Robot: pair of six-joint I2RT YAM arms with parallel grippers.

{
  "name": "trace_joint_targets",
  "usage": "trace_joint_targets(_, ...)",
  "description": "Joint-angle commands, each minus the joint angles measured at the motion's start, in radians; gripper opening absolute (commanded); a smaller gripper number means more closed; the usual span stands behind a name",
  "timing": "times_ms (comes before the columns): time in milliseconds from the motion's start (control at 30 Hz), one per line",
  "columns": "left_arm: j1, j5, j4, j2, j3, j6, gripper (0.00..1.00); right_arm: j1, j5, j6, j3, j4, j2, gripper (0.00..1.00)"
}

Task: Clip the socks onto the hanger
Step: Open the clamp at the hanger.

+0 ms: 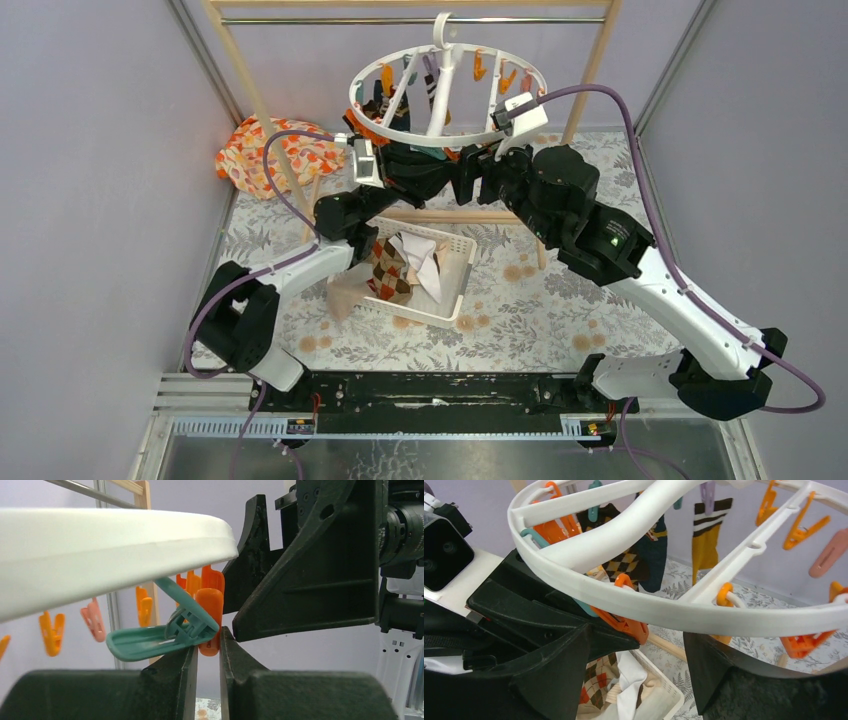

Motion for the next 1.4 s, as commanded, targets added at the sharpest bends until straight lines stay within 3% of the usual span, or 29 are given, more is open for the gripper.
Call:
trace_joint_targets(0,0.009,-0.048,0.011,0.006,0.030,0.014,0.00,-0.003,0.065,-0.009,0.019,0.041,-0.018,0.76)
trace_joint_targets(1067,-0.007,-0.053,-0.045,0.006,0.018,0.067,0.00,0.066,0.296,-0.175,0.080,0.166,0.090,0.66)
trace_joint_targets(1367,-0.009,-0.046,-0.038,0.021,0.027,0.055,0.00,0.068,0.290,-0.181,0.097,0.176,0.101,0.63)
